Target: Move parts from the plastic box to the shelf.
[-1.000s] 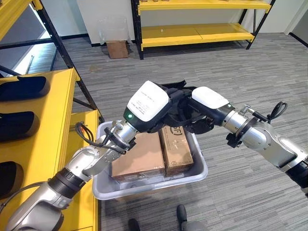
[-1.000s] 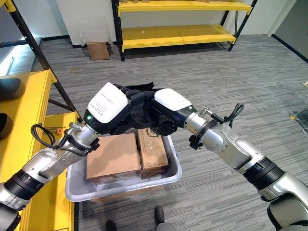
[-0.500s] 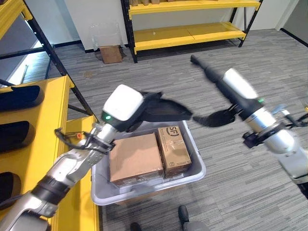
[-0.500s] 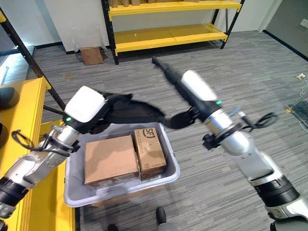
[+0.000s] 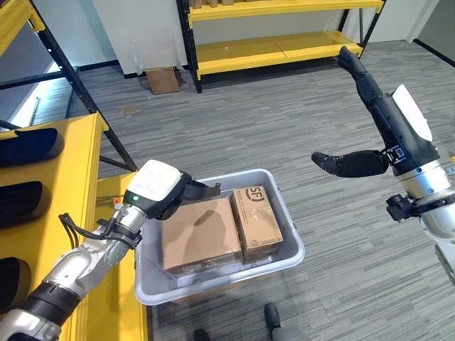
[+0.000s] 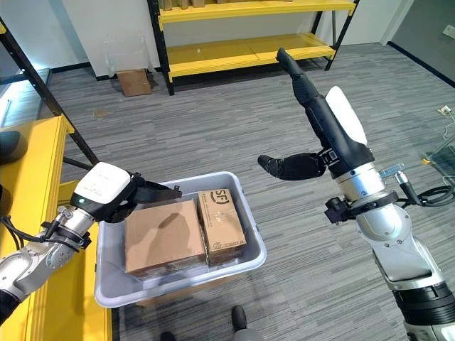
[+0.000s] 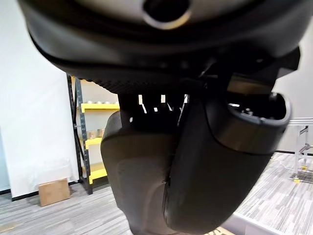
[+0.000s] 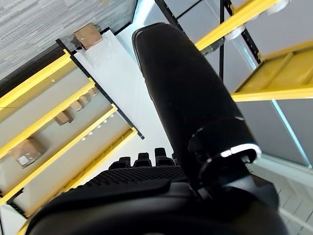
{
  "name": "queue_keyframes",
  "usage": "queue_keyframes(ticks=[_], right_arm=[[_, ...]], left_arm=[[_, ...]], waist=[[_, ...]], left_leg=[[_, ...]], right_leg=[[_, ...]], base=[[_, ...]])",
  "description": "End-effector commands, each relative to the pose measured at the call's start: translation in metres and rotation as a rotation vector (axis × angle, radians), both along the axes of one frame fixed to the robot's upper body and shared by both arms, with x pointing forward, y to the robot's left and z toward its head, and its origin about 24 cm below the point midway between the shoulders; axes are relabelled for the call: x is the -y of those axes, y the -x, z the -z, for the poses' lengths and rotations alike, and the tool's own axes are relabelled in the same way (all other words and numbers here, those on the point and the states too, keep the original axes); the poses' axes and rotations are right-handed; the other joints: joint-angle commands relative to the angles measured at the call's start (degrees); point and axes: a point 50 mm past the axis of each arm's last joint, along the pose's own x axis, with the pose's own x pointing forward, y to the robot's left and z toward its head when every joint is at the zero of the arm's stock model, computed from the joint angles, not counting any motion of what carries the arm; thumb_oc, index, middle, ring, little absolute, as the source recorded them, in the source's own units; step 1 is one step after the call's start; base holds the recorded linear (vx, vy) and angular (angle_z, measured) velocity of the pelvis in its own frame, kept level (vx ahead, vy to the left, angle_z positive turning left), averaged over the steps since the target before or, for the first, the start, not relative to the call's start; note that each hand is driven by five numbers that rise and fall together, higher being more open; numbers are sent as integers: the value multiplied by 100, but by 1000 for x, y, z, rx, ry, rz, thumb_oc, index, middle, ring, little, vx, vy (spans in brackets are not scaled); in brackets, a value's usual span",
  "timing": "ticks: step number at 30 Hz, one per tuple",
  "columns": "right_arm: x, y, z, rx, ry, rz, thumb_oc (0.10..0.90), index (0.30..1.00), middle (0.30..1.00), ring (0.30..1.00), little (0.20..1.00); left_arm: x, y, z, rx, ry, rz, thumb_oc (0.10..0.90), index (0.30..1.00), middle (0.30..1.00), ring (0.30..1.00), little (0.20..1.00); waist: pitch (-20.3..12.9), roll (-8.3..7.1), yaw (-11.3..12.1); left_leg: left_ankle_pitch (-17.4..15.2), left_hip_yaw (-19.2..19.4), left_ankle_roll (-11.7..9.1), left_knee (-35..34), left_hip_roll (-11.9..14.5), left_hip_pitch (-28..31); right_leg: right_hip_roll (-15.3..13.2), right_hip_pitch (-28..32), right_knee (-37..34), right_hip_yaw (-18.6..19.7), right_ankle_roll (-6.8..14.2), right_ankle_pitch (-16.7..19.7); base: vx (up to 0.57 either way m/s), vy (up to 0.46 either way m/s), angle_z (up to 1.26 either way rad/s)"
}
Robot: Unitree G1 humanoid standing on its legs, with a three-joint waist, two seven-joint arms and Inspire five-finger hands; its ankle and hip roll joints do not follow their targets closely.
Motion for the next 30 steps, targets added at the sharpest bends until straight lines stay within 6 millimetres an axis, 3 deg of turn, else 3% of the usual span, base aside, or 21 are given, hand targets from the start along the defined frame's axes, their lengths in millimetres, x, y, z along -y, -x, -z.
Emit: queue_keyframes(ticks=[1,6,12,14,18,22,23,26,29,30], right_arm=[[0,21,-45,245,-68,-59,900,1000,1000,1000,1000],[6,25,-34,223,-106,-36,900,1000,1000,1000,1000],[12,33,-10,159,-193,6,900,1000,1000,1000,1000],[10,33,7,108,-271,12,900,1000,1000,1000,1000],[7,30,17,69,-315,6,900,1000,1000,1000,1000],[-5,24,21,40,-332,-51,900,1000,1000,1000,1000],[-14,21,20,30,-339,-104,900,1000,1000,1000,1000],[-26,16,17,24,-342,-168,900,1000,1000,1000,1000],[-37,10,5,36,-305,-243,900,1000,1000,1000,1000],[-35,10,-1,56,-273,-235,900,1000,1000,1000,1000]], left_arm=[[-12,-10,-79,336,7,-7,400,300,300,300,300],[-12,-1,-83,365,33,-6,400,300,300,300,300],[-14,26,-92,437,140,-2,400,300,300,300,300],[-10,45,-99,491,251,26,400,300,300,300,300],[-7,54,-100,500,350,39,400,300,300,300,300],[-9,65,-100,540,439,21,400,300,300,300,300],[-13,71,-97,543,456,-5,400,300,300,300,300],[-20,76,-95,545,451,-46,400,300,300,300,300],[-23,78,-94,528,444,-59,400,300,300,300,300],[-24,77,-95,524,443,-59,400,300,300,300,300]], waist=[[-593,98,-59],[-566,121,-77],[-497,184,-59],[-432,245,-4],[-307,309,21],[-52,348,158],[68,314,293],[184,278,479],[421,286,834],[452,275,831]], left_leg=[[-498,104,-290,-16,442,414],[-499,100,-283,-16,436,402],[-482,55,-270,-16,426,348],[-417,-14,-272,-16,468,299],[-309,-97,-292,-16,554,248],[-85,-198,-307,-16,743,128],[22,-244,-313,5,848,82],[305,-371,-354,14,947,-66],[973,-879,-480,-16,877,-613],[915,-852,-419,-16,713,-799]], right_leg=[[-350,697,-2,-198,489,-926],[-351,673,-2,-169,475,-924],[-336,645,-2,-135,431,-957],[-282,701,1,-176,341,-1018],[-161,624,293,-222,208,-1201],[131,148,1077,-214,-46,-1549],[280,-50,1364,-200,-138,-1692],[428,-200,1436,-253,-253,-1707],[390,-281,1353,-734,-345,-1754],[288,-295,1256,-961,-367,-1710]], base=[[0,0,0],[-1,-8,-5],[-1,-38,-4],[-19,-136,-2],[-57,-99,9],[-124,-176,10],[-173,-329,-2],[-122,-253,-11],[-193,-314,32],[-188,-209,90]])
